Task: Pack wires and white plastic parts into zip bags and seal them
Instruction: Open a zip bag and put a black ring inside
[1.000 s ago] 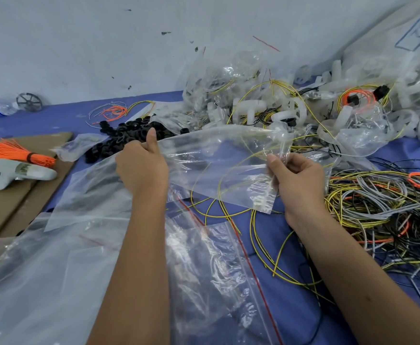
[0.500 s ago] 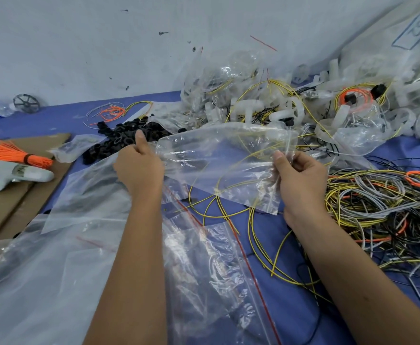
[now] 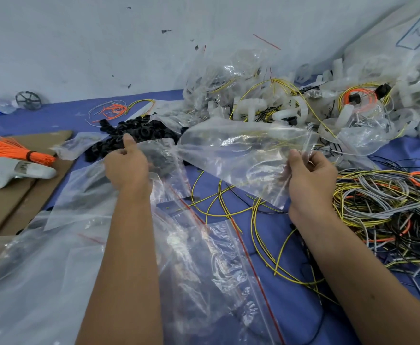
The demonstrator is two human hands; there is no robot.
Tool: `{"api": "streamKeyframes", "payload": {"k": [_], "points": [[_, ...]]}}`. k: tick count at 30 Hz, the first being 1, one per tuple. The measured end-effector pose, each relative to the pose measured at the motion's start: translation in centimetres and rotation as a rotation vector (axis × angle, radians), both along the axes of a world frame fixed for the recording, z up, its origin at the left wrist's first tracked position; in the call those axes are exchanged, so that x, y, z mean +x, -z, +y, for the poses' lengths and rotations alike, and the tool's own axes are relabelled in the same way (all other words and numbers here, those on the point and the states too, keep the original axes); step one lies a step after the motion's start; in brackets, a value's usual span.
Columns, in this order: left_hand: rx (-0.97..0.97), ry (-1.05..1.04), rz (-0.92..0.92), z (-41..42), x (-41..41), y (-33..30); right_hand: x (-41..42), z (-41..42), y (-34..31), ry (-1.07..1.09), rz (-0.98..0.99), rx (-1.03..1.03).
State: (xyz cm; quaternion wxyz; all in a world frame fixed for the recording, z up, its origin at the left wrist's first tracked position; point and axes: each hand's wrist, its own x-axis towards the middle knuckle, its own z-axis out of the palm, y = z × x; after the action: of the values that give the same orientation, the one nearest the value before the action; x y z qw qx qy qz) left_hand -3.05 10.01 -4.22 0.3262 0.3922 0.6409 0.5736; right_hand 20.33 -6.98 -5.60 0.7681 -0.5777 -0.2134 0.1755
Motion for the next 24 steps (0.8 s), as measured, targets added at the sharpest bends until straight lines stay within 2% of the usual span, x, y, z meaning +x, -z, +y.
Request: {"api": "streamKeyframes", "payload": {"k": [2, 4, 8, 11, 14, 16, 20, 24], "points": [[-0.049, 0.155, 0.011, -0.3, 0.4, -0.1, -0.3, 0.0, -0.1, -0.015, -0.039, 0.006], [-0.084, 0.29, 0.107, -0.4, 0.9, -0.1, -0.3, -0.1, -0.1, -0.017, -0.082, -0.015], [-0.245, 0.513, 0.184, -0.8, 1.9, 0.3, 0.2, 0.2, 0.7, -0.033, -0.11, -0.157], [-0.243, 0.544, 0.246, -1.6, 2.7, 0.5, 0.4, 0.4, 1.2, -0.044, -0.186, -0.264], [-0.161, 0.454, 0.237, -2.0, 3.2, 0.5, 0.3, 0.4, 1.1, -0.07, -0.206, -0.239], [-0.121, 0.387, 0.134, -2.1, 3.2, 0.1, 0.1, 0.3, 0.8, -0.1, -0.182, -0.209], [-0.141, 0.399, -0.353, -2.3, 2.8, -1.4, 0.0, 0.1, 0.6, -0.095, -0.163, -0.168], [-0.217, 0.427, -0.51, -2.3, 2.2, -1.9, -0.1, 0.1, 0.5, -0.082, -0.161, -0.166]]}}
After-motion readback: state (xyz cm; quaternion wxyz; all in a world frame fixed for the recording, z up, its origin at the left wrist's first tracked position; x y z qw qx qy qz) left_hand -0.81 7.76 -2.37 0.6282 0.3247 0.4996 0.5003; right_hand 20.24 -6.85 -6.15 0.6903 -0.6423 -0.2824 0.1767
